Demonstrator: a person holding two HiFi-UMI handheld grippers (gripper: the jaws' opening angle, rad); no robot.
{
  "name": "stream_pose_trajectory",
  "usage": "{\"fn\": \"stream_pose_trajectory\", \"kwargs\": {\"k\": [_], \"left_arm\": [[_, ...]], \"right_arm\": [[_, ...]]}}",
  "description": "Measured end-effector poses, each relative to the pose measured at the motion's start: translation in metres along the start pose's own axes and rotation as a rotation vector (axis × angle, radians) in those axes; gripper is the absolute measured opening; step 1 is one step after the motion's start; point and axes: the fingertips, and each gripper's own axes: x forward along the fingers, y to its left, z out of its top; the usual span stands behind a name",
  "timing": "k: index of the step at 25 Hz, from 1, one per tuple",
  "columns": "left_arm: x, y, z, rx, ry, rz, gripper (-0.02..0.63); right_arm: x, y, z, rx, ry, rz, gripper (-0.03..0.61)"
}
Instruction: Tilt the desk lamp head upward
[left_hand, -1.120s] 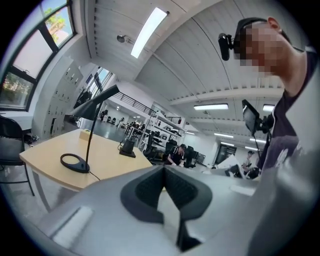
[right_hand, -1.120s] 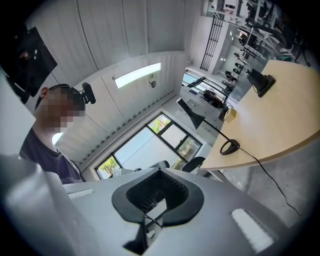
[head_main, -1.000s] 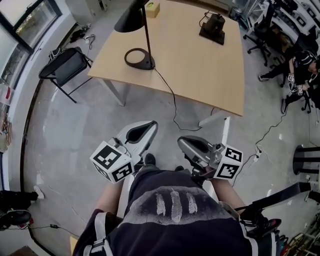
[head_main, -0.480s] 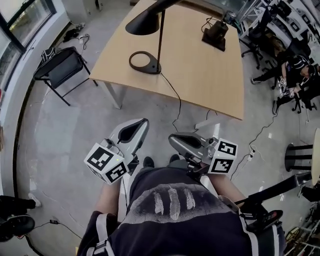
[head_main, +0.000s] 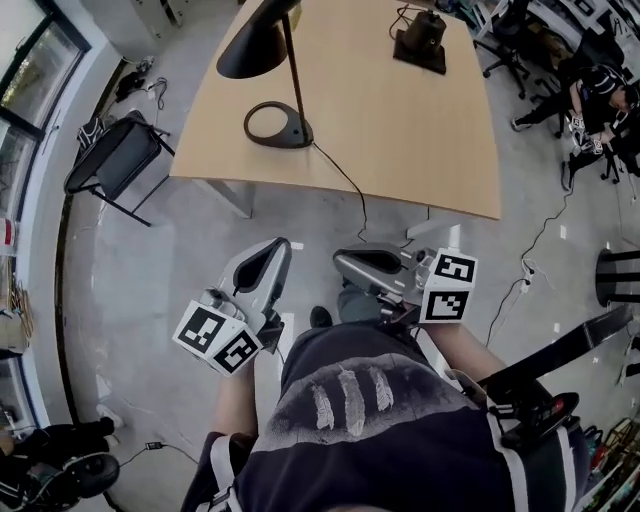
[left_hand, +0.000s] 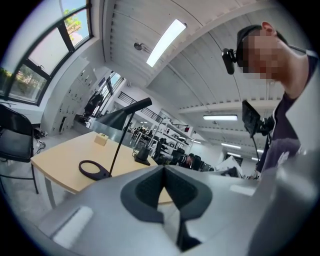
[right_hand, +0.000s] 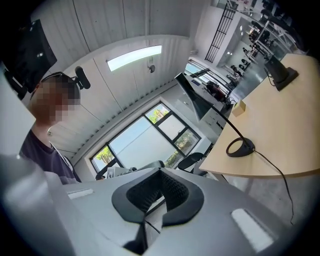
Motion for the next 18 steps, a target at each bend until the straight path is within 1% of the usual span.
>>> {"fn": "stream_pose_trajectory", "kwargs": {"k": [3,6,12,16,18], "left_arm": [[0.017,0.020,0.010,0.001,0.045,0.017,0.002],[0.045,0.031,0.017,0.013,0.072,0.023,0.002],[0.108,0.017,0.021,0.032,0.103,0.024,0.002],[0.141,0.010,0.019,0.064,0.114,0.076,0.002],[0.160,0.011,0.016,0.066,0.122,0.080,0.002]], "right_arm": [[0.015,-0.020,0.019,0.027,-0.022,0.019,-0.002],[0.018,-0.037,0.040,0.026,-0.036,0.040,-0.002],[-0.024,-0.076,0.077,0.033,-0.073,0.044,-0.002],[-0.057,-0.100,0.094,0.039,-0.064,0.081,-0.002],[-0.073,-0.115,0.102,0.048,-0.075,0.069,-0.002]]}}
